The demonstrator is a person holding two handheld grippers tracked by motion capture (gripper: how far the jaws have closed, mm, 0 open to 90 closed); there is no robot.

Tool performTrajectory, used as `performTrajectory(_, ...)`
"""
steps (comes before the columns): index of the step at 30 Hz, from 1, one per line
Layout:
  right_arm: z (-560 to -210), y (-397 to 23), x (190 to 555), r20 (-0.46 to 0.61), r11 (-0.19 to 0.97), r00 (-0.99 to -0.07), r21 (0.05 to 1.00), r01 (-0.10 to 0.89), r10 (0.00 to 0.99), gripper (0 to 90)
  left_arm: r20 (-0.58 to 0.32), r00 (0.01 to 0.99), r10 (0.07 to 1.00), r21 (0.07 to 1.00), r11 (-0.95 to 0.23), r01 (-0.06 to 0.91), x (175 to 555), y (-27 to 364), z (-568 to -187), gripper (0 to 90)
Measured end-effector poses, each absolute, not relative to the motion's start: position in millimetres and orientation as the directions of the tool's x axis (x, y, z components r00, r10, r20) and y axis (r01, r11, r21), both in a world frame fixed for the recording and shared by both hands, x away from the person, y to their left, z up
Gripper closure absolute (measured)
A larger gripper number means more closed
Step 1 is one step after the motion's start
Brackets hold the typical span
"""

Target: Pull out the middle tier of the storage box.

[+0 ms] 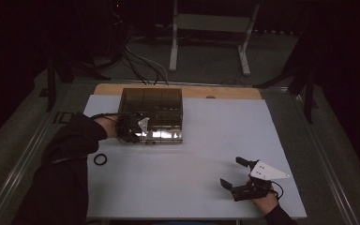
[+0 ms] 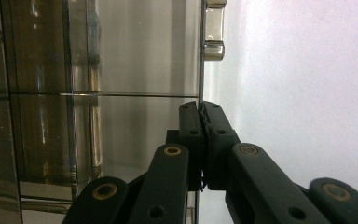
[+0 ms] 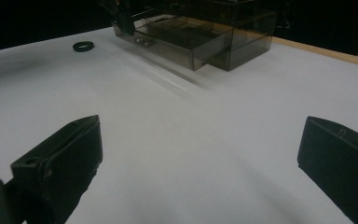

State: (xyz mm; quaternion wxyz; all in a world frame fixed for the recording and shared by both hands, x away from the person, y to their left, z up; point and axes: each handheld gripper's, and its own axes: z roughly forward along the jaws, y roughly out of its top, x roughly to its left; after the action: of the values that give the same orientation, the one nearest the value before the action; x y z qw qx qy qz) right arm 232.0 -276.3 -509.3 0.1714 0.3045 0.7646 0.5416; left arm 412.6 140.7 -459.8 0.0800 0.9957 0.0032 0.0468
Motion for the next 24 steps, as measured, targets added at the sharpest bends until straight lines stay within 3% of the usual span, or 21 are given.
performTrajectory(12,-509,-277,232,0.068,0.228,-0.756,0.932,0.28,0.651,0.0,0.087,0.996,0.026,0.172,-0.985,0.011,414,141,-459,89.4)
performTrajectory(16,-509,-276,232,0.067,0.229,-0.756,0.932,0.28,0.651,0.0,0.088,0.993,0.075,0.21,-0.976,0.055,413,141,-454,81.1)
performTrajectory(21,-509,-276,232,0.066,0.231,-0.757,0.932,0.28,0.651,0.0,0.084,0.992,0.096,0.263,-0.962,0.071,413,143,-446,80.9)
performTrajectory(24,-509,-276,232,0.067,0.23,-0.757,0.932,0.28,0.65,0.0,0.088,0.988,0.125,0.282,-0.955,0.096,413,145,-442,75.6)
